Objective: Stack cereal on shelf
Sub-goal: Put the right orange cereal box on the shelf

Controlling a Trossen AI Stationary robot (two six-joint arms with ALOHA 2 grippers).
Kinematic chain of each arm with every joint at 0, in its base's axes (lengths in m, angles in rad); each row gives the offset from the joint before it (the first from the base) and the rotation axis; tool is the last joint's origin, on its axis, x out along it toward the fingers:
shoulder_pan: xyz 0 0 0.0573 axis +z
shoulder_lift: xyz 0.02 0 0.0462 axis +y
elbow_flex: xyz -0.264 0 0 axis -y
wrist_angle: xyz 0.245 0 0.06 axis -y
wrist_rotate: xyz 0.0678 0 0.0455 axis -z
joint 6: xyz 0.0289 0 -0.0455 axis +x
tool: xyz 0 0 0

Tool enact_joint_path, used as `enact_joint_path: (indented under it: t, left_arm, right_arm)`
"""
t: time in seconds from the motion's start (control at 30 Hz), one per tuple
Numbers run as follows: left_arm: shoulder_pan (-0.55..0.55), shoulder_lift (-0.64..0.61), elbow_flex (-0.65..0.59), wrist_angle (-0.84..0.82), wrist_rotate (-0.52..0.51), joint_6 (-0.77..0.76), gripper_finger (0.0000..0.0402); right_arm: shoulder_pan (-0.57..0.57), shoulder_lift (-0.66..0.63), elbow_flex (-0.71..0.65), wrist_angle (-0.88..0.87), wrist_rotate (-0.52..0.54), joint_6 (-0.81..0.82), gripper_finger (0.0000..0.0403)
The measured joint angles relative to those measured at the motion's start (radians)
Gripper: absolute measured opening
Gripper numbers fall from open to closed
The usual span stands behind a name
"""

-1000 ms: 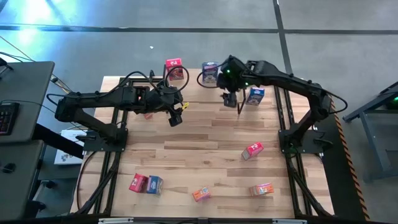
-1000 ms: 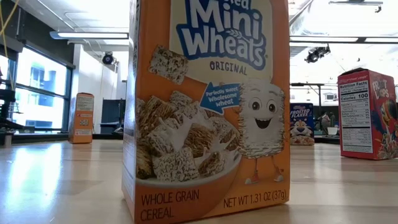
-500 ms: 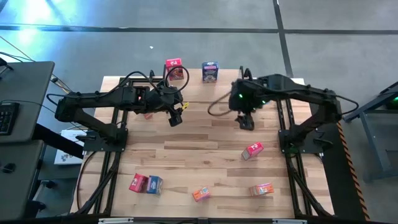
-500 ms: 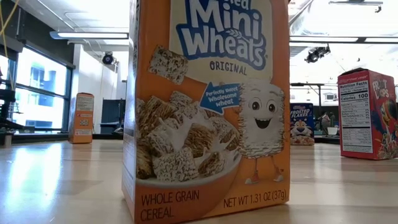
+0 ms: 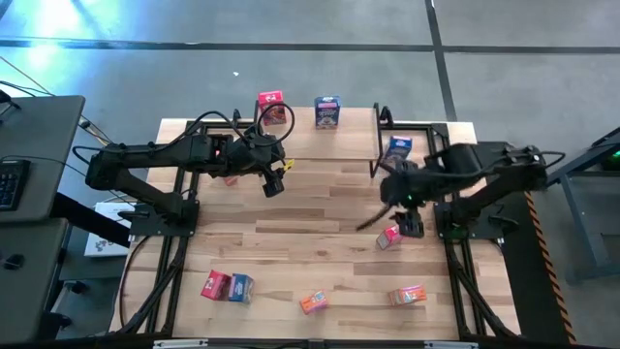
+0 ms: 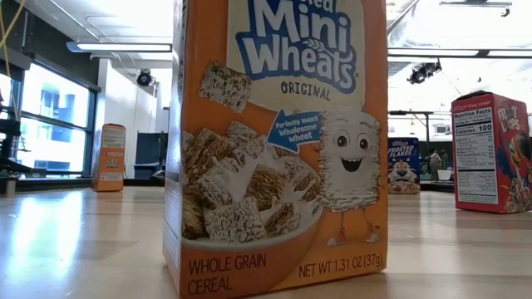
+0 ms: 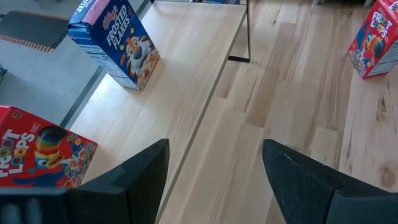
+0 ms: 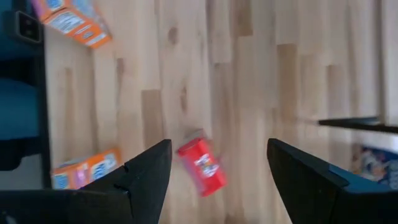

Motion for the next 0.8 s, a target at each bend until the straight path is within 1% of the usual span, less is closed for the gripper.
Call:
enact_joint_path:
  t: [0.33, 0.43, 0.67, 0.8]
  left_arm:
    - [0.0, 0.0, 0.0, 0.004, 0.0, 0.0, 0.0248]
    - [0.0, 0.0, 0.0, 0.018, 0.0, 0.0, 0.0248]
    - [0.0, 0.0, 0.0, 0.068, 0.003, 0.0, 0.0248]
    - [0.0, 0.0, 0.0, 0.076, 0.013, 0.0, 0.0248]
  right_arm:
    - [0.233, 0.004, 0.0, -0.029, 0.025, 0.28, 0.0257]
    - [0.299, 0.016, 0.0, -0.032, 0.05, 0.376, 0.0257]
    - [0.436, 0.078, 0.0, -0.04, 0.071, 0.55, 0.0257]
    - [0.501, 0.124, 0.0, -0.039, 0.079, 0.611, 0.0257]
